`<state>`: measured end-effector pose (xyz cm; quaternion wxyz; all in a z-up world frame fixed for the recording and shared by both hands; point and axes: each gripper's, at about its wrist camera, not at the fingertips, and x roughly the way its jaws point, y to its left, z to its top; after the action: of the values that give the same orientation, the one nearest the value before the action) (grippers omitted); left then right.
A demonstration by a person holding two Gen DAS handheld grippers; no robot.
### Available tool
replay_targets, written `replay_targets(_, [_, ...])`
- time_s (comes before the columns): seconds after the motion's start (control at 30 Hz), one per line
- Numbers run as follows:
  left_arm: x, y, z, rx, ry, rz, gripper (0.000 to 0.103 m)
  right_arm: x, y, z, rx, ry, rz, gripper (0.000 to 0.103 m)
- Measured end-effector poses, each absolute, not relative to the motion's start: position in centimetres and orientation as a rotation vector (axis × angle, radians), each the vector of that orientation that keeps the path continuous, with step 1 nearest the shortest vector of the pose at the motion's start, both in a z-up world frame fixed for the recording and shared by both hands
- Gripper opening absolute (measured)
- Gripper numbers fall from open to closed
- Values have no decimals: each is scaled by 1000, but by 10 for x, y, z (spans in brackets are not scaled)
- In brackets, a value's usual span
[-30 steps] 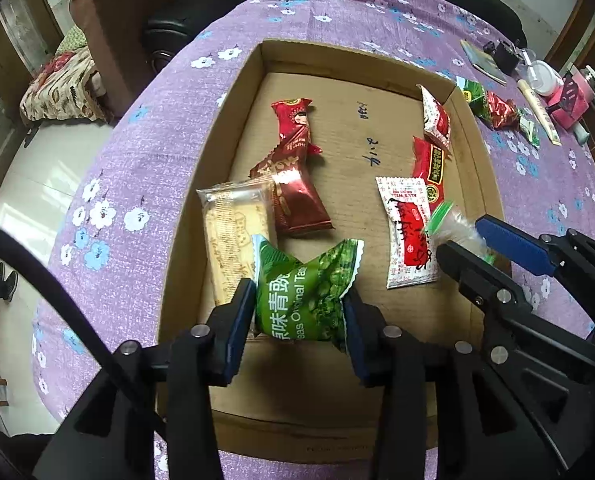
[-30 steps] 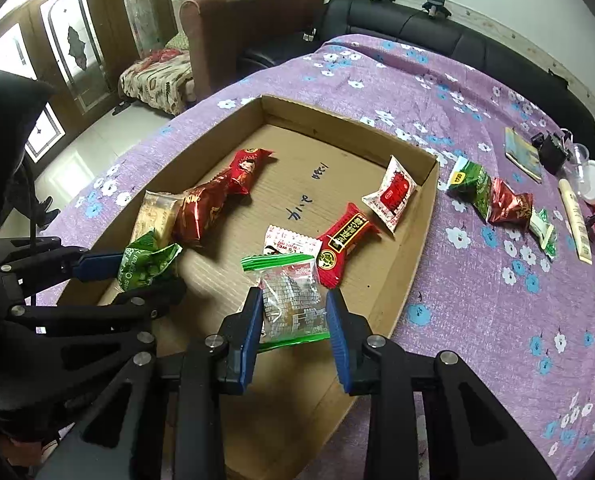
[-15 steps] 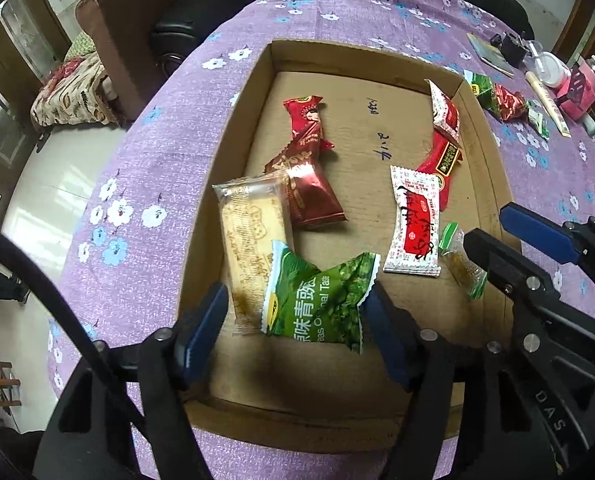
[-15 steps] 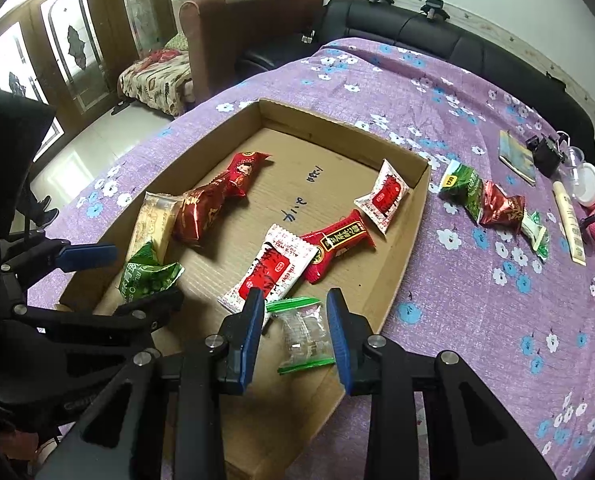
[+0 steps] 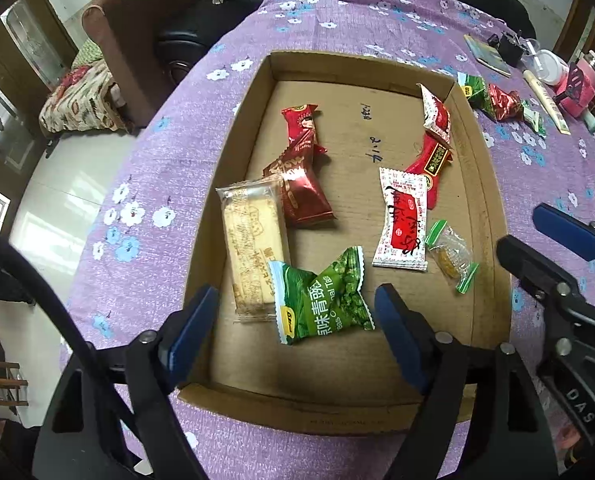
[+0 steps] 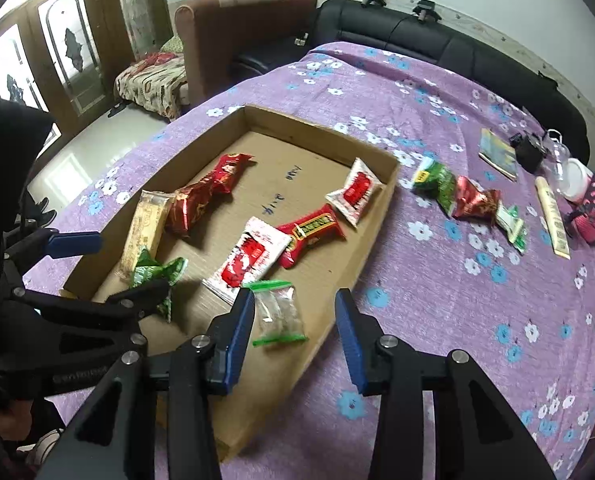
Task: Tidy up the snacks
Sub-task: 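Lower both snacks into the tray and open both grippers, then move both grippers away from the tray toward the remaining snacks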
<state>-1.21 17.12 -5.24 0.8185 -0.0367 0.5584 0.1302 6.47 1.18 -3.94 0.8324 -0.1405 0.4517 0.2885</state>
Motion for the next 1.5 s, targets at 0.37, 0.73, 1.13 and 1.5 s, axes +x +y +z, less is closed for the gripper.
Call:
replay_targets(0.37, [-9,157,-55,-77,1218,322,86,64,-25,-40,-215,987,615,42])
replay_targets(0.73, [8,87,-34,-34,1114,223,86,97,-118,-54,-53,1007,480,42])
replay_targets(1.13, [75,11,-44,-26,1148,178,86,200,-185,-56,40,909,435,42])
replay_targets(1.5, [110,6,-49,-86,1150,236,86,273,-155,-79,-142,898,565,43])
